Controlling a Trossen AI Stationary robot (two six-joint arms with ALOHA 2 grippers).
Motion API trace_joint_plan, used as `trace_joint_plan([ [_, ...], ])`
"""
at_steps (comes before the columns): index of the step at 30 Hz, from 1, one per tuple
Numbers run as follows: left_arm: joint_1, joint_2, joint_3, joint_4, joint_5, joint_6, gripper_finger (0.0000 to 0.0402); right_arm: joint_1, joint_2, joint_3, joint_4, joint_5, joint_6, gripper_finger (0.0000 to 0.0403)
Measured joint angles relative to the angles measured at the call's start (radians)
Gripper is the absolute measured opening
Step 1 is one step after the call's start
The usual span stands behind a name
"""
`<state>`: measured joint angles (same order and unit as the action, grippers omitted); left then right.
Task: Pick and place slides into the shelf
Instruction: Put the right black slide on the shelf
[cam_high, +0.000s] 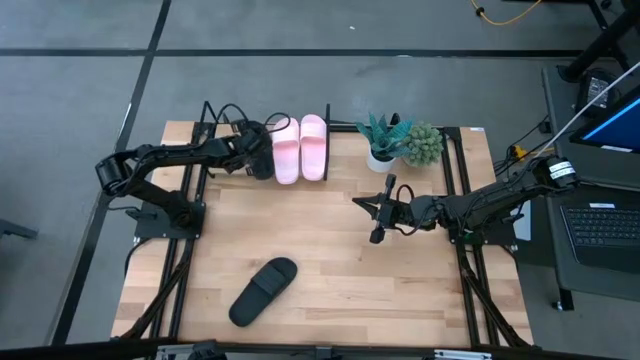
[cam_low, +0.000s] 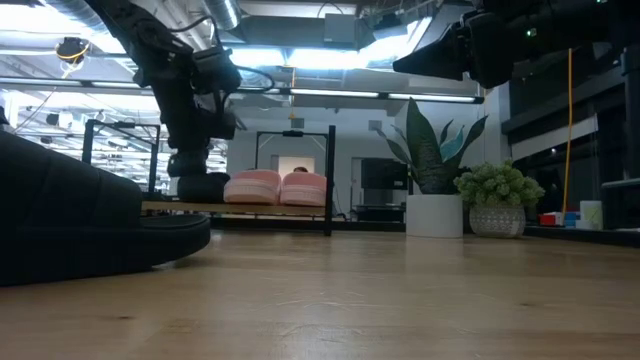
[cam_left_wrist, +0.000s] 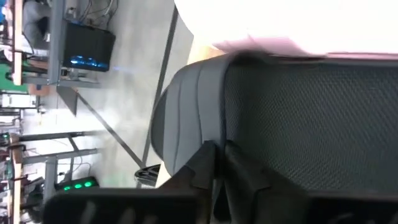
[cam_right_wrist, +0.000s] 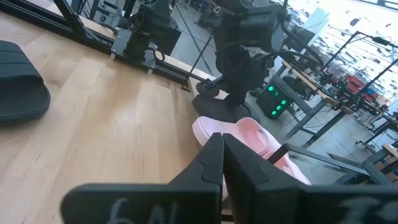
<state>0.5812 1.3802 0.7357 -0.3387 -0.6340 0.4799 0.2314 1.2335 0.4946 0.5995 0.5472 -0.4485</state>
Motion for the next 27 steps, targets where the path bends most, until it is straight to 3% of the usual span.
trace_joint_plan([
  [16, 0.002, 0.000, -0.001, 0.057, -0.015, 0.079, 0.0004, 0.000, 0.000, 0.000, 0.000, 0.000, -0.001, 0.0012],
  [27, 0.001, 0.000, -0.002, 0.056, -0.010, 0.080, 0.0045, 0.000, 0.000, 0.000, 0.000, 0.000, -0.001, 0.0012],
])
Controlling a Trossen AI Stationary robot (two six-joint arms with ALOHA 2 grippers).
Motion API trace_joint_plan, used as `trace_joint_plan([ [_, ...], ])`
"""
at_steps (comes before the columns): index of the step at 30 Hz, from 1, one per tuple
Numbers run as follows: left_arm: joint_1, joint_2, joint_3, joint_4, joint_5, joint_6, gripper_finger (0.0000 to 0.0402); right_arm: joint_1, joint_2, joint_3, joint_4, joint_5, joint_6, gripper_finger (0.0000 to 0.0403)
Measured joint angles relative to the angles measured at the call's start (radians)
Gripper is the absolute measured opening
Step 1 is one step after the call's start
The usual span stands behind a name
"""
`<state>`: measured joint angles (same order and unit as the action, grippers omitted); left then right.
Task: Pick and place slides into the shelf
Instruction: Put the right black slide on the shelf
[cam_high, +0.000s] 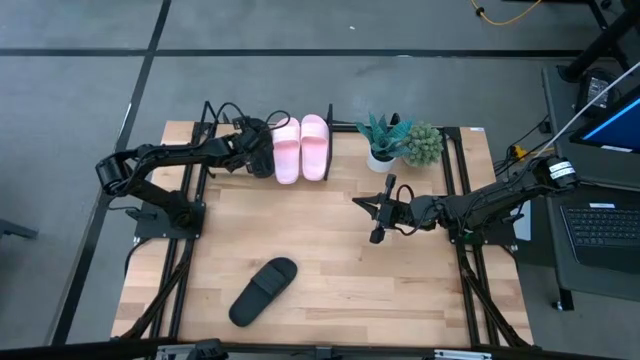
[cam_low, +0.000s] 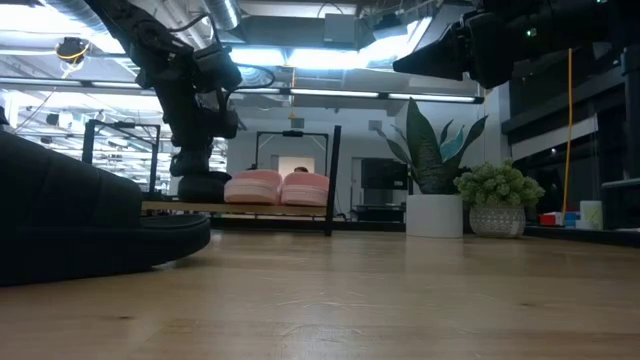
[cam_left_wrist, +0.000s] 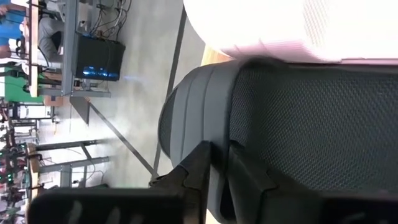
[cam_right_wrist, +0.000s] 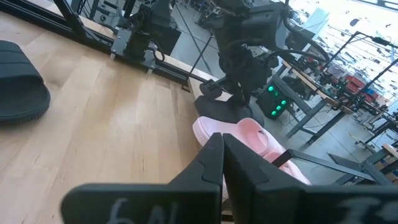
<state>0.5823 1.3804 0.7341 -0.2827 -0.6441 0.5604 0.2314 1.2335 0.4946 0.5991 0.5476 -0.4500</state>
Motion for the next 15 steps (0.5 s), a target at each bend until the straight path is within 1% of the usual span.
trace_joint_plan([
  [7, 0.000, 0.001, 0.000, 0.000, -0.028, 0.044, 0.0076, 0.000, 0.000, 0.000, 0.000, 0.000, 0.000, 0.0012],
  [15, -0.007, 0.001, 0.000, 0.002, -0.027, 0.026, 0.0117, 0.000, 0.000, 0.000, 0.000, 0.000, 0.000, 0.0012],
])
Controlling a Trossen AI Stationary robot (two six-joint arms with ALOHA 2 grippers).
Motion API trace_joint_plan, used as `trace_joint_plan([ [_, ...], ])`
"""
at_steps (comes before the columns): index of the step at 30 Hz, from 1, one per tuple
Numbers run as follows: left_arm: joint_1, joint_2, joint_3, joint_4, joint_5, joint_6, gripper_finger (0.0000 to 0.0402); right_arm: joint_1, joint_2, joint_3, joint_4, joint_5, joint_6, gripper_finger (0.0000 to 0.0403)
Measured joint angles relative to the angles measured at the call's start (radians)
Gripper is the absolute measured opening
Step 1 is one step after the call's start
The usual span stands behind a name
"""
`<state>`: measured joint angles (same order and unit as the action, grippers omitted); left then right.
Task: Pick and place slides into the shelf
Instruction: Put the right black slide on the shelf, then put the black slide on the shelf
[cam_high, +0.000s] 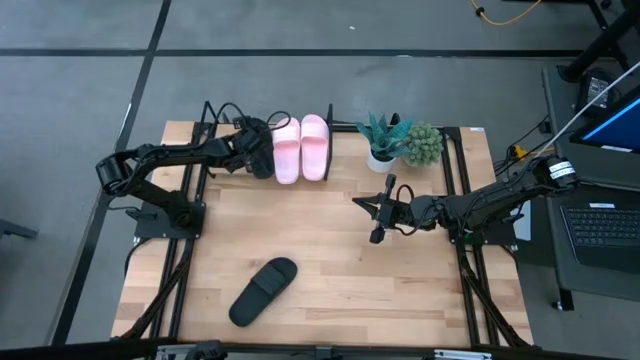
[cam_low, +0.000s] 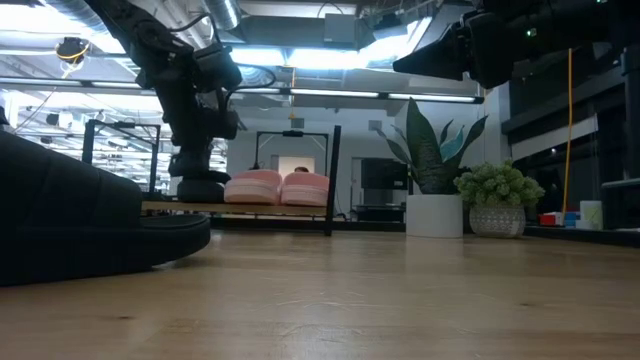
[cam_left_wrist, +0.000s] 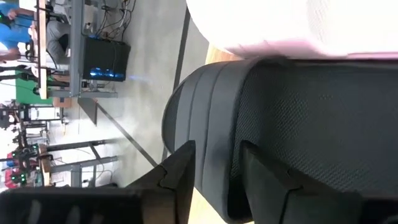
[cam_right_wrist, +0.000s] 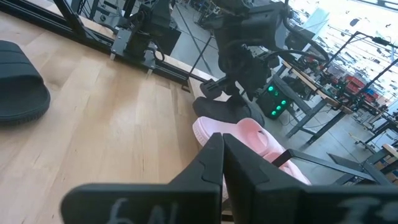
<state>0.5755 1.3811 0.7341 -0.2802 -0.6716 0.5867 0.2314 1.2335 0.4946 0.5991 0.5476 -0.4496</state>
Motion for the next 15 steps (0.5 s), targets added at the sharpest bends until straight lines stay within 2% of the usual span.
trace_joint_plan([
  [6, -0.033, 0.000, 0.000, 0.005, -0.001, -0.007, 0.0126, 0.000, 0.000, 0.000, 0.000, 0.000, 0.000, 0.0012],
  [11, -0.066, 0.000, 0.000, 0.005, -0.089, -0.007, 0.0126, 0.000, 0.000, 0.000, 0.000, 0.000, 0.002, 0.0012],
  [15, -0.096, -0.001, 0.000, 0.005, -0.104, -0.007, 0.0126, 0.000, 0.000, 0.000, 0.000, 0.000, 0.002, 0.0012],
])
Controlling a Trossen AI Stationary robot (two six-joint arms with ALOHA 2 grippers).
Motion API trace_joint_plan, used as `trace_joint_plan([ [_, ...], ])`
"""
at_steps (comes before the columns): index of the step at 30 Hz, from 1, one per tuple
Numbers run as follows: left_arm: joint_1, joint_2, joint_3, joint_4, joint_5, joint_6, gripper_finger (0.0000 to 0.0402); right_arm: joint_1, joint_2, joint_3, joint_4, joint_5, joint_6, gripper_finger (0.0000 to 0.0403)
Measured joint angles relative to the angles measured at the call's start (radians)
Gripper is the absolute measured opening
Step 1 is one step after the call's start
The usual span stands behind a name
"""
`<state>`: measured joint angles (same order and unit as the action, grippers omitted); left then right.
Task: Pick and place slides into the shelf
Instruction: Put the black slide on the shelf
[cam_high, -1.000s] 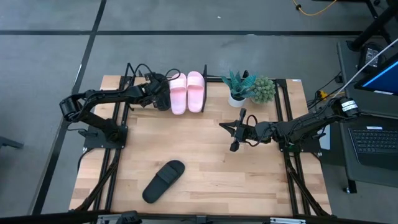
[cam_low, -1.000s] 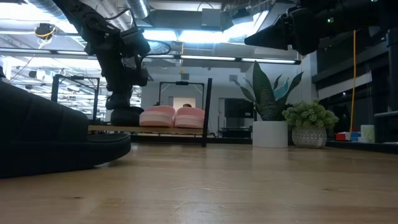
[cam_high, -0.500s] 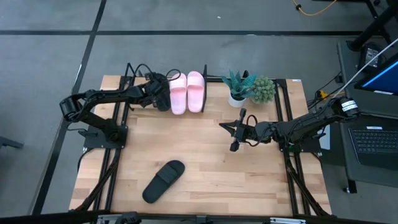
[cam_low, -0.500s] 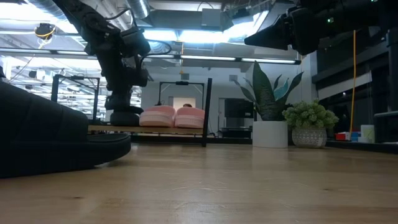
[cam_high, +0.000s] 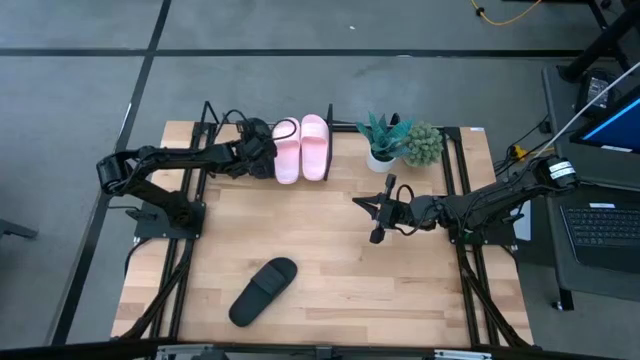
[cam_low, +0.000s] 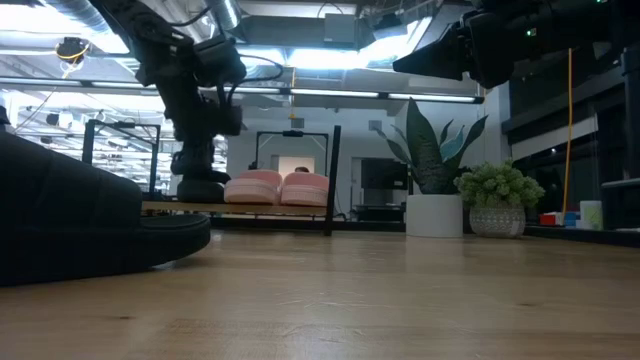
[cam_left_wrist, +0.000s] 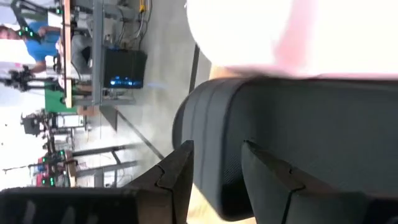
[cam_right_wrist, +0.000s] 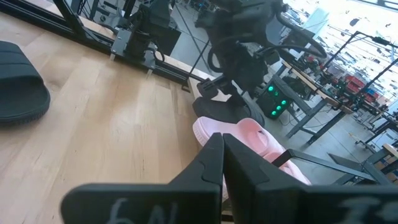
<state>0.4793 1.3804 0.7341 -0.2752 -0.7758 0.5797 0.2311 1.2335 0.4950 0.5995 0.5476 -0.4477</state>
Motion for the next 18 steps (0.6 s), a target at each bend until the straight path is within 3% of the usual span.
trace_joint_plan([
  [8, -0.081, -0.033, 0.000, -0.001, -0.062, 0.002, 0.0126, 0.000, 0.000, 0.000, 0.000, 0.000, 0.001, 0.0012],
  [18, -0.201, -0.244, 0.004, -0.051, -0.073, -0.087, 0.0126, 0.000, 0.000, 0.001, 0.001, 0.000, 0.001, 0.0012],
])
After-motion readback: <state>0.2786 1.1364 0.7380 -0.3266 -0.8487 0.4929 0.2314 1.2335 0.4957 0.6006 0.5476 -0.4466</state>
